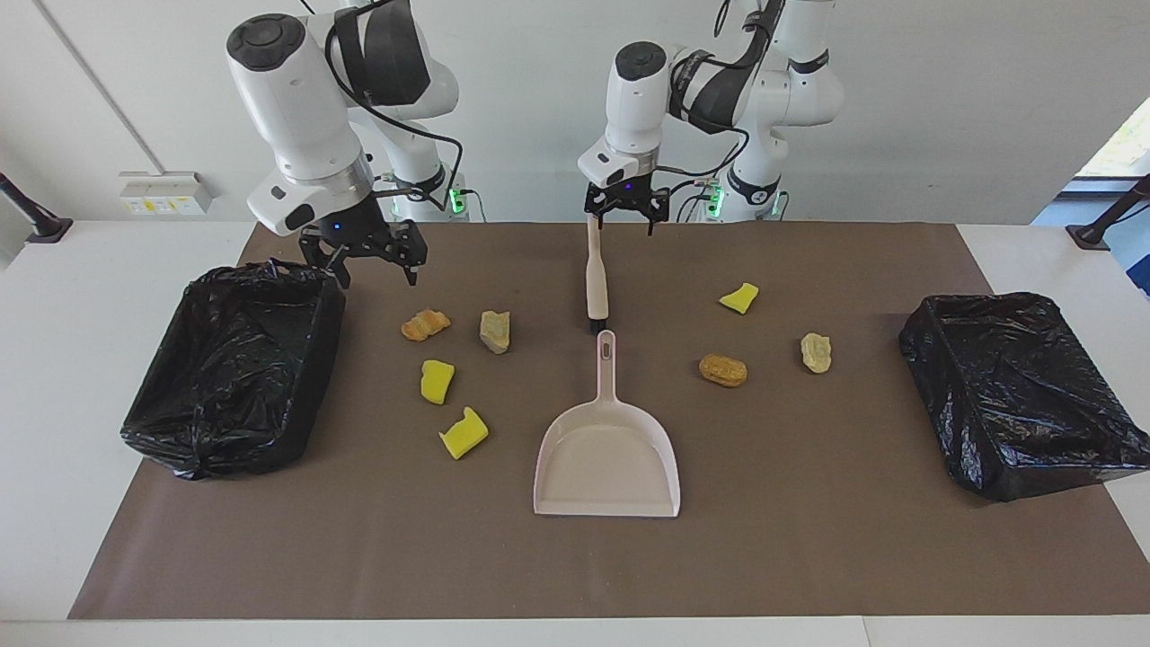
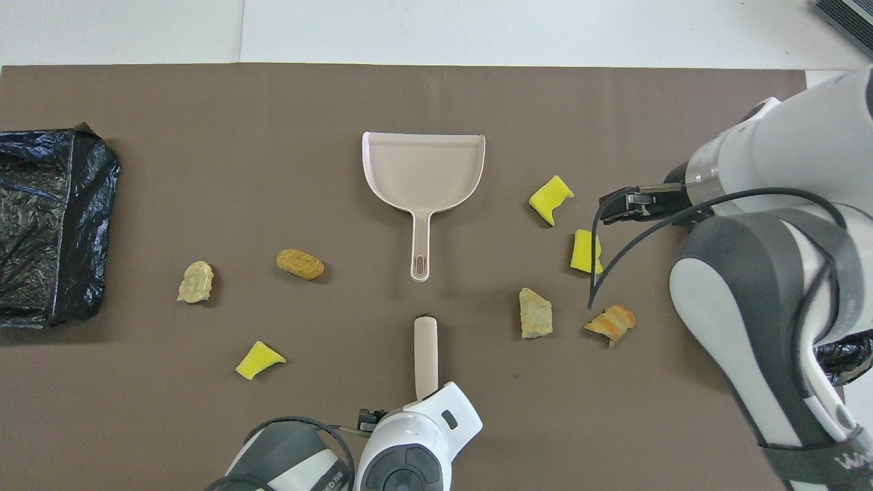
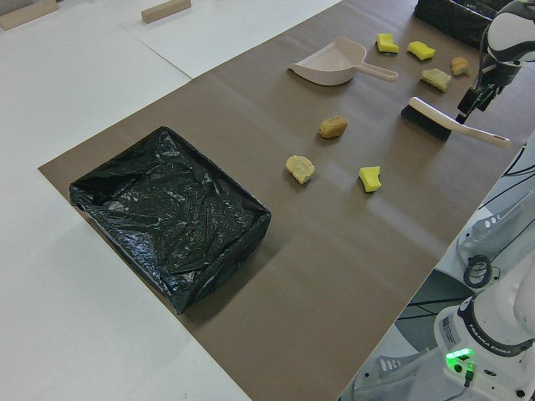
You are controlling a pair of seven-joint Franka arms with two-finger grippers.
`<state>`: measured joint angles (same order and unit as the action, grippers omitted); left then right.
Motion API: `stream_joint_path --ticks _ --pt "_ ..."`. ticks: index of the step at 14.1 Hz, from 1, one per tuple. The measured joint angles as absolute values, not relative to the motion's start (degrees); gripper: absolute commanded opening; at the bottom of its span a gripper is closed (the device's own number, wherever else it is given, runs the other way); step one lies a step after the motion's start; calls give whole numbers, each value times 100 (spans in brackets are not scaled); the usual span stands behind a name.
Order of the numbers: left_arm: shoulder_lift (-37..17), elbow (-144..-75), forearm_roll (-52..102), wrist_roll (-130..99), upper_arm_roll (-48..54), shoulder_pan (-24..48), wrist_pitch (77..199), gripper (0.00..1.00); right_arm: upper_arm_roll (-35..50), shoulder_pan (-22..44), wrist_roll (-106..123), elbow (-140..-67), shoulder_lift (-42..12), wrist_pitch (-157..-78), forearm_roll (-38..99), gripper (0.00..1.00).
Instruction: Sweep and dump trash in bin
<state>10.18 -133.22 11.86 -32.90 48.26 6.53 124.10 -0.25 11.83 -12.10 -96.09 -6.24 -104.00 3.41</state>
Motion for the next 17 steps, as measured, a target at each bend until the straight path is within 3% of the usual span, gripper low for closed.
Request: stream_joint_path --ticks 4,6,8,10,17 --pt "612 -13355 1187 -3589 4965 672 12589 85 -20 1704 -1911 -9579 -1126 -10898 611 100" --pt "569 -13449 1187 -3624 4989 729 12594 64 -15 2030 -2482 -9477 -1438 -11072 618 100" --pt "565 -13522 1187 -3634 5023 746 12600 25 -9 2257 -2921 -9139 -1815 -11135 732 100" --pt "565 -13538 1187 -3641 5021 747 12594 0 0 2435 -3066 -8755 -2213 -11316 855 100" --pt "746 -13152 1184 -3638 4525 642 11757 0 12 3132 -3700 -8292 -3271 -12146 881 100"
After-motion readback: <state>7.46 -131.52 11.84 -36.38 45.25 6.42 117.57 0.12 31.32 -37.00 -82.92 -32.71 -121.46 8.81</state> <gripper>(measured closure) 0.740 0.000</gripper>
